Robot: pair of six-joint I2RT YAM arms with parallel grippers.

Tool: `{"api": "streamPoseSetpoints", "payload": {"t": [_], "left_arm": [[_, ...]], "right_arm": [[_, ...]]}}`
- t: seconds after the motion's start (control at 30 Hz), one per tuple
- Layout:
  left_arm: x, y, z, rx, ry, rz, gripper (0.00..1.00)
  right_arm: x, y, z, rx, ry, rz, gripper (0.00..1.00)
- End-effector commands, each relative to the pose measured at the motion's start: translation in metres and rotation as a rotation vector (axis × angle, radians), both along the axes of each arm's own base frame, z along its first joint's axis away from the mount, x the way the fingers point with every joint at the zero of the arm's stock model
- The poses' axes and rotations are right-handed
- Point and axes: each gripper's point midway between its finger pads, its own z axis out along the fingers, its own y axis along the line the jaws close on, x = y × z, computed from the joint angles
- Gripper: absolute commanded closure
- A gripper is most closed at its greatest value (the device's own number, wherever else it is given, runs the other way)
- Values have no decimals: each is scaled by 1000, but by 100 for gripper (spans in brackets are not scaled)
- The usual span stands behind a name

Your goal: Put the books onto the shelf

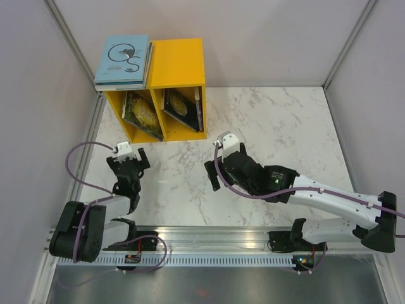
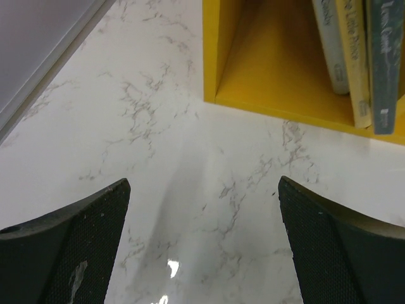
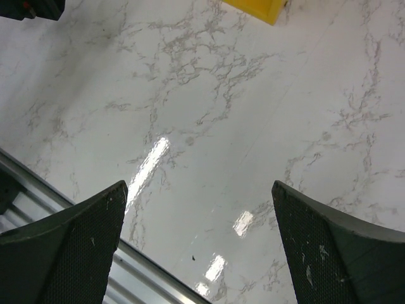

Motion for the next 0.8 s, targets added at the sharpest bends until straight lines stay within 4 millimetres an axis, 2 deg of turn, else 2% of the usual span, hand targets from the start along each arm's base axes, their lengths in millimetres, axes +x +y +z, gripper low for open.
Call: {"api": "streamPoseSetpoints", "payload": {"t": [0.0, 0.03, 0.07, 0.13, 0.2, 0.23, 0.27, 0.3, 0.33, 0.37, 0.4, 0.43, 0.47, 0.5, 0.53, 0.6, 0.63, 0.7, 0.77], "left_arm": [[36, -10, 53, -40, -193, -92, 0], [37, -1, 51, -49, -196, -79, 0], [37, -3, 52, -64, -215, -107, 1], [37, 6, 45, -91, -211, -86, 1], [41, 4, 46, -92, -220, -110, 0], [43, -1, 44, -81, -201, -143, 0], [46, -16, 43, -76, -186, -234, 0], [50, -24, 44, -47, -186, -291, 3], [52, -33, 33, -35, -152, -353, 7], [55, -52, 28, -28, -137, -470, 12], [60, -57, 34, -6, -161, -506, 13], [59, -56, 19, -25, -84, -502, 9], [63, -52, 31, -16, -125, -478, 6], [61, -52, 30, -14, -133, -478, 3], [59, -52, 24, -21, -108, -477, 0], [60, -52, 28, -15, -127, -476, 0], [61, -52, 30, -14, -131, -475, 0], [60, -52, 28, -16, -121, -476, 0], [60, -52, 28, -16, -124, -476, 0]], "right_arm": [[22, 11, 33, 20, -112, -41, 2], [25, 13, 32, 13, -111, -50, 2], [26, 14, 31, 12, -112, -59, 2], [31, 17, 28, 8, -115, -87, 2], [34, 21, 27, 12, -112, -95, 2], [35, 23, 25, 10, -110, -95, 2], [36, 27, 20, 0, -105, -91, 2], [37, 31, 21, 17, -105, -97, 2], [39, 34, 22, 33, -105, -104, 2], [39, 37, 19, 55, -98, -112, 2], [41, 44, 24, 121, -98, -132, 2], [42, 48, 30, 169, -98, -142, 2], [42, 49, 25, 194, -95, -147, 2], [45, 56, 35, 268, -113, -154, 2], [45, 56, 29, 281, -114, -160, 2], [53, 54, 32, 315, -137, -214, 2], [57, 54, 27, 301, -139, -245, 2], [67, 43, 21, 271, -176, -326, 2], [72, 28, 7, 218, -210, -382, 2]]}}
